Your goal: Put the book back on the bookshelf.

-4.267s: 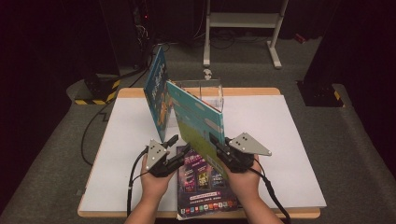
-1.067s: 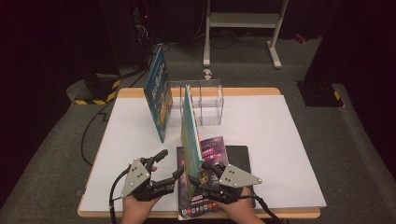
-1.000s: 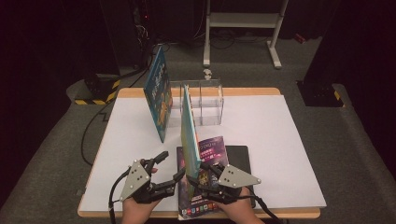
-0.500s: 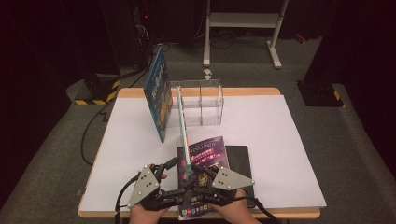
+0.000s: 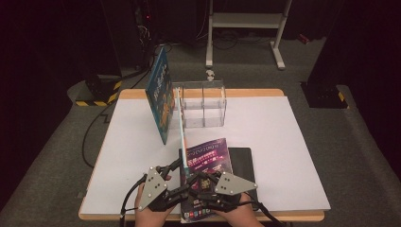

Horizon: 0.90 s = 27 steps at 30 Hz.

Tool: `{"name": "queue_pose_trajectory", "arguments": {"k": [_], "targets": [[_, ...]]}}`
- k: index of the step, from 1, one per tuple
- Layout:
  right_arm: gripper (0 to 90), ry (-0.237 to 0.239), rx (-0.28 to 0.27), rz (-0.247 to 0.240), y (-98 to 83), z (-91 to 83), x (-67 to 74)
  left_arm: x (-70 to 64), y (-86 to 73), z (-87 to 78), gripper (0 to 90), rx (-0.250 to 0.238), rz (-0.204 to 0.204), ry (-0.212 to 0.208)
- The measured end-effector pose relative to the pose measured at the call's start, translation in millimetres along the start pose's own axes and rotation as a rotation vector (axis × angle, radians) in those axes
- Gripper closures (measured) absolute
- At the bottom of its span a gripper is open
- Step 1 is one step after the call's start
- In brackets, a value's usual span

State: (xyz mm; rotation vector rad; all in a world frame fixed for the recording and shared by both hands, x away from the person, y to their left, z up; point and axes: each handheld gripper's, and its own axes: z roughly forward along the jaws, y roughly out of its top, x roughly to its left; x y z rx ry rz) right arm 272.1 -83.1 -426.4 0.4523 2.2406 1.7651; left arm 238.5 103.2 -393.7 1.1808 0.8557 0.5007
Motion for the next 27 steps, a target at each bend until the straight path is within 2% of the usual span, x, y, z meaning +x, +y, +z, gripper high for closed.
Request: {"name": "queue_pose_trajectory", "arguments": {"k": [3,4,7,11,14,16,19,24,27], "targets": [[44.7,-0.003,0.024,0.012,-5.6,-13.6,-2.3,-0.6,-0.7,-0.8,40.2,0.006,0.033,0.01],[44.4,-0.007,0.033,0.015,-9.3,-19.3,-2.8,-1.5,-1.0,-0.5,40.3,0.001,0.032,0.013],[44.0,-0.038,0.031,0.023,-20.4,-38.3,-6.6,-1.0,-2.5,0.2,39.6,0.009,0.058,0.036],[44.1,-0.101,-0.009,0.083,-25.9,-57.6,-25.7,-0.8,-5.7,2.8,36.5,0.02,0.083,0.08],[44.1,-0.142,-0.032,0.132,-28.2,-64.6,-41.3,-1.1,-5.7,2.0,37.5,0.023,0.093,0.089],[44.1,-0.16,-0.031,0.141,-29.9,-65.6,-46.1,-0.8,-4.8,0.6,39.2,0.024,0.092,0.093],[44.2,-0.172,-0.027,0.148,-32.5,-65.8,-51.1,1.2,-2.2,-2.5,43.9,0.022,0.089,0.093],[44.7,-0.194,-0.027,0.17,-36.0,-66.8,-60.1,7.2,3.6,-9.2,57.2,0.015,0.091,0.105],[44.7,-0.199,-0.039,0.189,-36.5,-69.0,-65.1,13.7,8.6,-14.0,66.2,-0.01,0.089,0.145]]}}
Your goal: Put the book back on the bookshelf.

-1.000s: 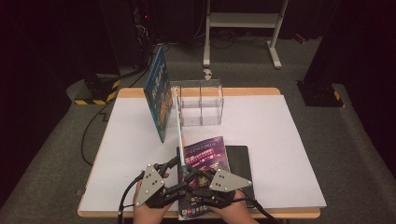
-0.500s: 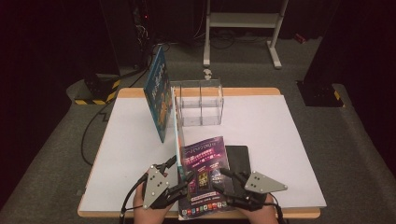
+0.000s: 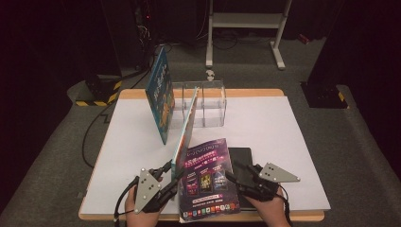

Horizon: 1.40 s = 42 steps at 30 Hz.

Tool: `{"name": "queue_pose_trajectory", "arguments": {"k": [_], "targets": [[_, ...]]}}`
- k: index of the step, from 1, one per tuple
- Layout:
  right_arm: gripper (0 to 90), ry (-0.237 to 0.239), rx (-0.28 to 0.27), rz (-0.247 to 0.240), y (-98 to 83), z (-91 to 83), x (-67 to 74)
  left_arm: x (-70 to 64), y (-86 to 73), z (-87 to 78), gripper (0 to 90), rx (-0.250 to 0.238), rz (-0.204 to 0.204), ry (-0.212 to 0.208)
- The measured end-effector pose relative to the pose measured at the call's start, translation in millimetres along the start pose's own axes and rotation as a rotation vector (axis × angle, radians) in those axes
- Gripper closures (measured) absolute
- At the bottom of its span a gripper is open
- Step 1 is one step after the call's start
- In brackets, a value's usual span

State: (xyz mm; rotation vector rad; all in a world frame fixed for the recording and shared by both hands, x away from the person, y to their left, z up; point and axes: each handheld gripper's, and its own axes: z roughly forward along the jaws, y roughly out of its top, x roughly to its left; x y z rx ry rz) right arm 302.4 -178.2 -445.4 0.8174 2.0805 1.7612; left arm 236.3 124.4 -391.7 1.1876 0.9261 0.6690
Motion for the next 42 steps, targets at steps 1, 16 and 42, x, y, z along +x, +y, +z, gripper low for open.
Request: {"name": "queue_pose_trajectory", "arguments": {"k": [1,16,42], "targets": [[44.7,-0.002,-0.004,0.005,0.7,-0.7,-1.2,3.3,1.7,-1.2,69.8,-0.009,-0.001,0.023],[45.5,-0.002,-0.014,0.016,3.6,3.3,-7.7,44.5,10.2,-14.3,80.4,-0.04,-0.024,0.102],[45.6,-0.031,0.016,0.034,-4.3,5.6,-20.1,83.6,12.3,-28.6,79.5,-0.032,-0.099,0.025]]}}
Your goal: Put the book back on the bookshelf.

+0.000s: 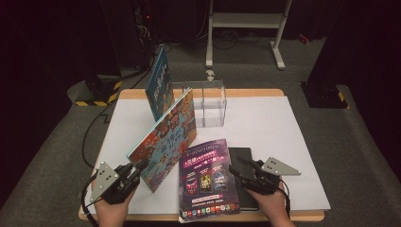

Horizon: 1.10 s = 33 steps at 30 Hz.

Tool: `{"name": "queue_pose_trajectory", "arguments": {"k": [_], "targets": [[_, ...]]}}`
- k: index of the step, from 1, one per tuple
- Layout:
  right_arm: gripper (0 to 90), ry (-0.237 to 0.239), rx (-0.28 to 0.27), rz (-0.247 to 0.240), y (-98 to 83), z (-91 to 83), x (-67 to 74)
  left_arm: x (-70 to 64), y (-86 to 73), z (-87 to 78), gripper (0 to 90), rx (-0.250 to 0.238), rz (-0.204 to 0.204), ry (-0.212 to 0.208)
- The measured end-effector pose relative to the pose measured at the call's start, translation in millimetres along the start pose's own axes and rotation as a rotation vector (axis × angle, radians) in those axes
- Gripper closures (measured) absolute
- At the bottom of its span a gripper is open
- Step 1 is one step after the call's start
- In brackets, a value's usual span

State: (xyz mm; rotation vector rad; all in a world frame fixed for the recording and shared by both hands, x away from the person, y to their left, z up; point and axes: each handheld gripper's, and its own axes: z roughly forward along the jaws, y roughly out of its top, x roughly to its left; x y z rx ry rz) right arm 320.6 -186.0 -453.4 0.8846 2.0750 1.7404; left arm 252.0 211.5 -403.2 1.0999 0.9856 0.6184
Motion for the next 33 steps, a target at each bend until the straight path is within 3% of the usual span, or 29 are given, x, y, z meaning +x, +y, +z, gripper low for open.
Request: {"name": "queue_pose_trajectory", "arguments": {"k": [2,4,9,13,16,20,24,28,33], "targets": [[45.6,0.001,0.001,0.0,-0.2,0.8,0.1,1.5,-1.3,-0.6,79.1,-0.005,0.008,-0.001],[45.6,0.002,0.003,0.001,-0.6,1.9,0.1,1.4,-3.3,-1.1,77.9,0.002,0.045,0.007],[45.6,0.004,0.005,0.004,-0.9,3.2,0.0,0.4,-4.5,0.2,77.3,0.004,0.037,0.026],[45.6,0.001,0.005,0.003,-0.9,3.1,0.2,1.2,-6.9,4.9,76.4,0.062,0.013,0.047],[45.6,-0.003,0.01,0.0,-1.6,3.5,0.1,2.1,-10.1,7.6,74.0,0.069,0.015,0.057],[45.6,-0.003,0.008,0.001,-1.9,2.5,0.1,4.0,-9.8,9.0,74.6,0.057,0.024,0.071],[45.6,-0.005,0.009,0.0,-2.7,1.6,0.2,4.9,-9.7,10.1,76.1,0.052,0.035,0.055],[45.6,-0.009,0.012,0.001,-3.9,-0.2,0.7,6.4,-8.5,12.7,70.6,0.048,0.013,0.059],[45.5,-0.021,0.013,0.004,-6.1,-4.8,0.1,7.9,-6.9,15.0,72.4,0.035,0.013,0.047]]}}
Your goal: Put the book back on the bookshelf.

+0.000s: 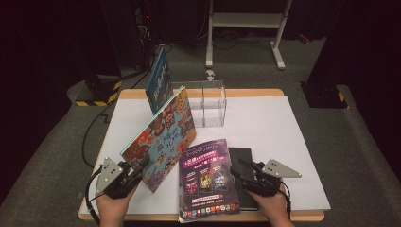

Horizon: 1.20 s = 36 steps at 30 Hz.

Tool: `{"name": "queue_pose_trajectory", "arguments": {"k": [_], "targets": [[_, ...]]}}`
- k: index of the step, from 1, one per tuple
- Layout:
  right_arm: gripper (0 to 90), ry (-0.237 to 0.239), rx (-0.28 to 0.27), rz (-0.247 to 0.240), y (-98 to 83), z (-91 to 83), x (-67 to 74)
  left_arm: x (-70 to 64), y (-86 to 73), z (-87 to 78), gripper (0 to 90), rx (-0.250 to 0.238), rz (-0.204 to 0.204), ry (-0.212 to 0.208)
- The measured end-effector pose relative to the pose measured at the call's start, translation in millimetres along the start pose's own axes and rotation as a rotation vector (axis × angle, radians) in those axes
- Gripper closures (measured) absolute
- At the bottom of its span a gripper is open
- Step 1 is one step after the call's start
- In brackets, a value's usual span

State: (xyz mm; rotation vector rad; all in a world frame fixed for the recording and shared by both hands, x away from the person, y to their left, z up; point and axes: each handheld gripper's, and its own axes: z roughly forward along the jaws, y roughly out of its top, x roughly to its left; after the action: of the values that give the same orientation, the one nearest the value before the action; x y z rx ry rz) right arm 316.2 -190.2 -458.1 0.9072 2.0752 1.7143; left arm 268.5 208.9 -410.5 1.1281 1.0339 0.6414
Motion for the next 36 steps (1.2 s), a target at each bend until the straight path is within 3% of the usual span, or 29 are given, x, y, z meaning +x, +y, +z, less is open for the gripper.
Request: {"name": "queue_pose_trajectory", "arguments": {"k": [5,8,16,27,36], "targets": [[45.2,-0.02,0.007,-0.004,-2.6,-3.4,-0.9,-3.4,0.7,4.1,71.8,-0.007,0.022,-0.019],[44.5,-0.048,0.011,-0.008,-5.6,-6.5,-4.1,-4.2,1.9,7.6,72.7,-0.003,0.005,-0.032],[44.4,-0.118,0.018,0.023,-13.9,-20.0,-18.8,-6.0,3.2,16.4,72.2,-0.025,0.012,-0.055],[44.5,-0.154,0.017,0.035,-18.2,-33.7,-20.3,-7.4,3.0,24.8,70.6,-0.046,0.015,-0.043],[44.5,-0.155,0.02,0.035,-19.0,-34.5,-19.9,-7.7,1.7,25.8,77.5,-0.055,-0.007,-0.048]]}}
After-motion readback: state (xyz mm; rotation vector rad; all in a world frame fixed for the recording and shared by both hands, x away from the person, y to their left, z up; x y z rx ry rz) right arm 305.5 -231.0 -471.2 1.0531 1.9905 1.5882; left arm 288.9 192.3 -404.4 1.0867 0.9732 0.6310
